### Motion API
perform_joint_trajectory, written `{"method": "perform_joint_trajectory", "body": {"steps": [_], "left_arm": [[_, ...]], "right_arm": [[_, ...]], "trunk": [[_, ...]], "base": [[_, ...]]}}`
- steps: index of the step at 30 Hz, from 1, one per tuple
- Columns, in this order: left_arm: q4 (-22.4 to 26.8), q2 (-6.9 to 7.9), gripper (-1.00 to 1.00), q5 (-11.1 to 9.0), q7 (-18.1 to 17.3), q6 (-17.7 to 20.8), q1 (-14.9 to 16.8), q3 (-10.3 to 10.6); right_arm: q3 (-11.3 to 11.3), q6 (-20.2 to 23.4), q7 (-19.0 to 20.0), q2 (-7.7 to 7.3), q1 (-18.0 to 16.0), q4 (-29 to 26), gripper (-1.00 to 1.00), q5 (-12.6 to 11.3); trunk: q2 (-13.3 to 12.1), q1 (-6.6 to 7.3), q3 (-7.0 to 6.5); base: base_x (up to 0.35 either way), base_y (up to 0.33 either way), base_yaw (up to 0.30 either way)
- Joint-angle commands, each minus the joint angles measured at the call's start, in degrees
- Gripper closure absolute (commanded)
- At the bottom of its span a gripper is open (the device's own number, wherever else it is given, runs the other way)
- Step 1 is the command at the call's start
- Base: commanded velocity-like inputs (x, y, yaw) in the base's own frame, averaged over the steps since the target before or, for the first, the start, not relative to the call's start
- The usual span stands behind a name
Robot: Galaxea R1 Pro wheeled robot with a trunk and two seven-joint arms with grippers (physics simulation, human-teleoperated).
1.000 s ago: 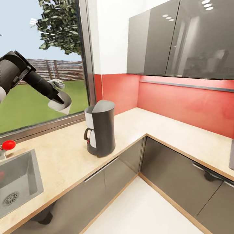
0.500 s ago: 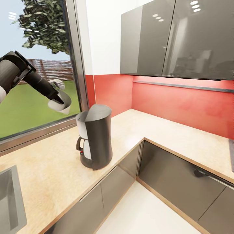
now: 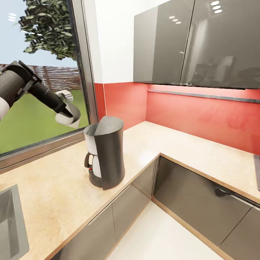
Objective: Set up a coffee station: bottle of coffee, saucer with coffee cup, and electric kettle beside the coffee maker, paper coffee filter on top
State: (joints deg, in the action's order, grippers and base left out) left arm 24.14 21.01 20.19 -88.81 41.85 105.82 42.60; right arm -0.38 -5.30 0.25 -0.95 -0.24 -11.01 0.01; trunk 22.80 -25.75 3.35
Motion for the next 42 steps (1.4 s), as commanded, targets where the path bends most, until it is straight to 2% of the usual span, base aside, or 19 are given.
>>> {"method": "perform_joint_trajectory", "body": {"steps": [1, 5, 13, 20, 21, 33, 42], "left_arm": [[0.11, 0.02, 1.00, 0.47, -0.56, 0.41, 0.05, -0.33], [0.14, 0.00, 1.00, 0.41, -0.84, 0.21, 0.02, -1.26], [0.21, -0.05, 1.00, 0.31, -1.19, 0.05, 0.08, -1.13], [0.21, -0.18, 1.00, 0.70, -1.19, -1.35, 0.44, -0.78], [0.21, -0.18, 1.00, 0.68, -1.19, -5.16, 0.44, -0.75], [0.29, -0.17, 1.00, 0.78, -1.19, -5.54, 0.25, -0.35], [0.30, -0.18, 1.00, 0.64, -1.19, -6.07, 0.15, -0.33]], "right_arm": [[-0.05, -0.15, 0.02, -0.04, -0.02, -0.10, -1.00, -0.01], [-0.06, -0.15, 0.08, -0.12, -0.02, -0.23, -1.00, -0.01], [0.00, -0.15, 0.17, -0.27, -0.02, -0.28, -1.00, 0.01], [-0.01, -0.15, 0.19, -0.28, -0.02, -0.31, -1.00, 0.04], [0.00, -0.15, 0.19, -0.28, -0.02, -0.30, -1.00, 0.03], [0.03, -0.15, 0.18, -0.28, -0.02, -0.26, -1.00, 0.06], [0.02, -0.15, 0.10, -0.28, -0.02, -0.24, -1.00, 0.07]], "trunk": [[0.12, -0.03, 0.13], [0.12, -0.03, 0.13], [0.12, -0.03, 0.11], [0.12, -0.03, 0.04], [0.12, -0.03, 0.04], [0.12, -0.03, 0.04], [0.12, -0.03, 0.04]], "base": [[0.000, 0.000, 0.000], [0.061, 0.000, 0.000], [0.268, 0.077, -0.049], [0.082, 0.023, -0.127], [0.009, 0.002, -0.016], [0.001, 0.000, -0.007], [0.000, 0.000, -0.222]]}}
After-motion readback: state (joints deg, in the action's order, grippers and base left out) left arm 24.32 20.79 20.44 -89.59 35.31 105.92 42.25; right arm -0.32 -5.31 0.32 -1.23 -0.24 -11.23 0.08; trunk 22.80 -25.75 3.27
